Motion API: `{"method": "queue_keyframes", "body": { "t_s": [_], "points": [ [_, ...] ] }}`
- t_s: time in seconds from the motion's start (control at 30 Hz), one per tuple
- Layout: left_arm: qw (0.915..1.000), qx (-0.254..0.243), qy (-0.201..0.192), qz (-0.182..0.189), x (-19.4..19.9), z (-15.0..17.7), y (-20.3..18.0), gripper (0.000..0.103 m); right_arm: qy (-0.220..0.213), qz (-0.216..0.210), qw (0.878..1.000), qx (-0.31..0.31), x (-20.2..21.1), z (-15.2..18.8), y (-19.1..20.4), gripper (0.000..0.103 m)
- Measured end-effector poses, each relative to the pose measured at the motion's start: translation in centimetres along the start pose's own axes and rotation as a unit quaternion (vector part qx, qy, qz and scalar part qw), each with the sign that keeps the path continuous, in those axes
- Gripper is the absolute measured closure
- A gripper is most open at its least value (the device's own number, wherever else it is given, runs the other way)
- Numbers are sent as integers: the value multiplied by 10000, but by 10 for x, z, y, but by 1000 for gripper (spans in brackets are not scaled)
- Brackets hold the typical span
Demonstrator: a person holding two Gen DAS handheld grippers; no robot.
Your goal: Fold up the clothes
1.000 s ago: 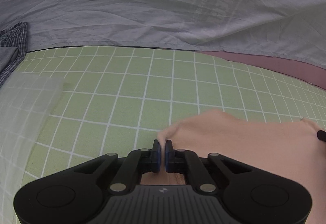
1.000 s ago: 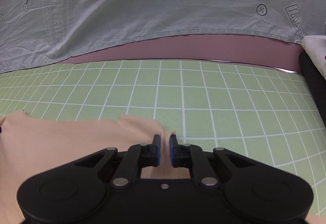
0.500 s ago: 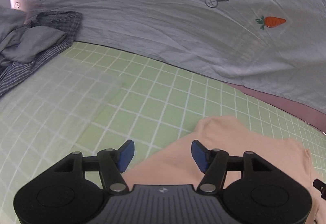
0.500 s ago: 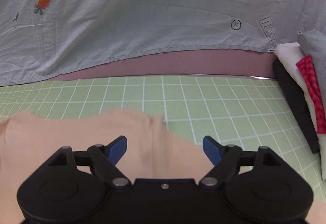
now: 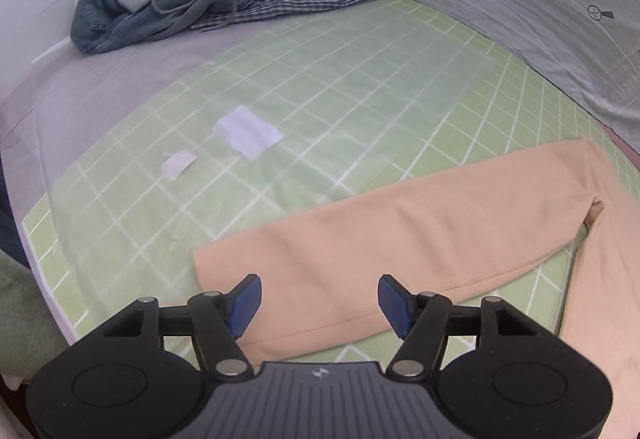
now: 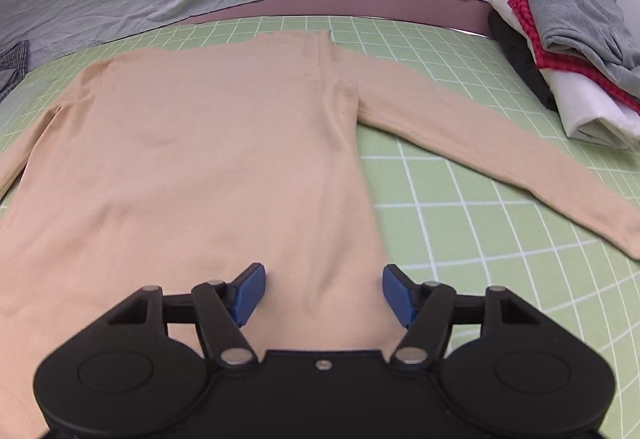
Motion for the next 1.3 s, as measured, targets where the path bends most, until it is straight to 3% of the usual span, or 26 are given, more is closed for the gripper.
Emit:
{"method": "queue_keyframes", "body": {
  "t_s": [0.43, 1.07, 1.17, 1.23, 1.3],
  "points": [
    [9996, -65, 215, 196, -13, 18, 37, 37, 180, 249, 9982, -517, 37, 54, 13, 26],
    [9989, -421, 169, 123, -18, 15, 35, 37, 330, 431, 9952, -817, 50, 70, 17, 15],
    [9985, -530, 107, 79, -16, 15, 33, 50, 338, 426, 9950, -836, 50, 71, 17, 13],
    [9978, -649, 89, 89, -14, 14, 31, 77, 343, 417, 9950, -837, 51, 72, 16, 12],
    [9977, -632, 110, 205, -12, 12, 25, 95, 337, 421, 9954, -795, 52, 71, 16, 12]
  ]
}}
Point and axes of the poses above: each gripper's, at about its wrist camera, not at the fingertips, and x roughly against the way its jaws point, y to its left, z to its underside, the point moved 9 cm from there along -x, roughly the way its jaws point, and after that the axes turned 3 degrees about -z, right-handed, at the moved point
